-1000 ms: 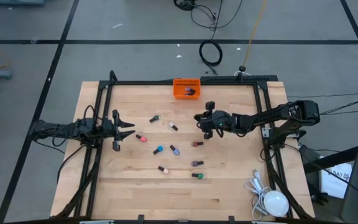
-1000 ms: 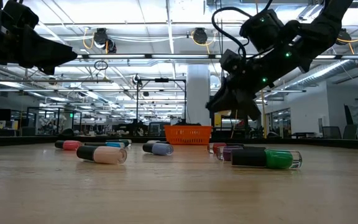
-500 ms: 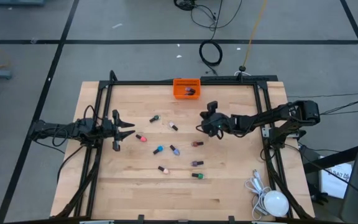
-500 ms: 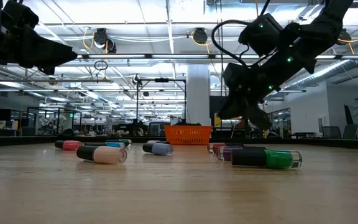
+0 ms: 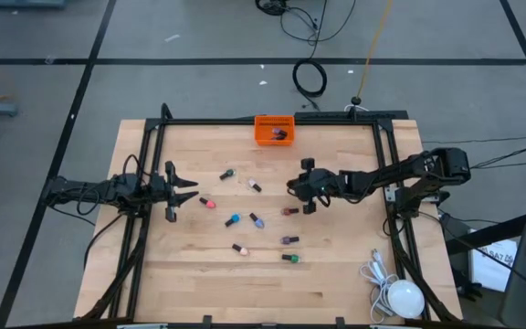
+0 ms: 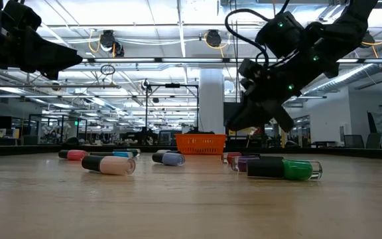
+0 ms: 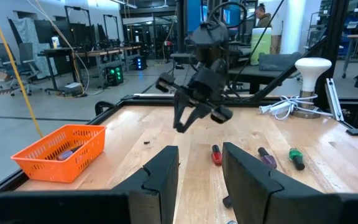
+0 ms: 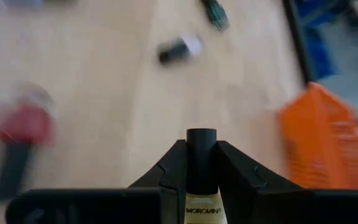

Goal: Pick & Place Nail Polish
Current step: Put the yellow nail polish bottle into the basket

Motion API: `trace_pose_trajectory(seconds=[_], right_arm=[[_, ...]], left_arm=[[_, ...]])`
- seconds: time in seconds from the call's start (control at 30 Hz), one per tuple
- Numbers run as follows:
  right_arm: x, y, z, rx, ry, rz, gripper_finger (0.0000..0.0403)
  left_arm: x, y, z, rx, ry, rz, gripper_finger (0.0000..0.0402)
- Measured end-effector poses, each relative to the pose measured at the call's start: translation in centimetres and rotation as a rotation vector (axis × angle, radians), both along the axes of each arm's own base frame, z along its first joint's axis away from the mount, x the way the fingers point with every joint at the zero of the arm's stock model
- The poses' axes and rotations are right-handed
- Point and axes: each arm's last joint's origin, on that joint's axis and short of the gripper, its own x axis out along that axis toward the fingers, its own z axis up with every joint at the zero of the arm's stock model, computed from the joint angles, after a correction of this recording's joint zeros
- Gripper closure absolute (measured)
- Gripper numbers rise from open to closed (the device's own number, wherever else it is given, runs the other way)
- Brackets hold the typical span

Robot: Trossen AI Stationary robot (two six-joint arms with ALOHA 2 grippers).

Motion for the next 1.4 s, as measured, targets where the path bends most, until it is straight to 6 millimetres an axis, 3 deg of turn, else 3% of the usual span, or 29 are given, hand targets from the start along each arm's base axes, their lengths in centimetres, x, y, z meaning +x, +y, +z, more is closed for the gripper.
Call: trace_pose_trajectory(seconds=[0.13, 0.27, 0.47, 0.6, 0.87, 1.13, 1.27, 1.4], right_arm=[[0.3, -0.6, 0.6, 0.229, -0.117, 0.04, 0.0349], [0.6, -1.4, 1.3, 0.34, -0.229, 0.01, 0.0349], [0.8, -3.0, 2.7, 0.405, -0.395, -0.033, 0.0349], [0.4, -5.2, 3.2, 0.435, -0.462, -0.121, 0.0349], [0.6, -10.0, 5.2, 0.459, -0.411, -0.301, 0.0349], [0.5, -13.2, 7.7, 0.395, -0.461, -0.358, 0.0349], [1.8, -14.7, 7.1, 0.467, -0.416, -0.333, 0.0349], [4.5, -16.8, 6.1, 0.479, -0.348, -0.337, 0.0349]], left_arm=[[0.0, 0.0, 0.0, 0.0, 0.0, 0.0, 0.0277], [0.0, 0.0, 0.0, 0.0, 0.0, 0.0, 0.0277], [0.0, 0.0, 0.0, 0.0, 0.0, 0.0, 0.0277], [0.0, 0.0, 0.0, 0.0, 0.0, 0.0, 0.0277], [0.0, 0.0, 0.0, 0.0, 0.0, 0.0, 0.0277], [0.0, 0.0, 0.0, 0.0, 0.0, 0.0, 0.0277], [0.0, 0.0, 0.0, 0.0, 0.0, 0.0, 0.0277], [0.0, 0.0, 0.0, 0.0, 0.0, 0.0, 0.0277]])
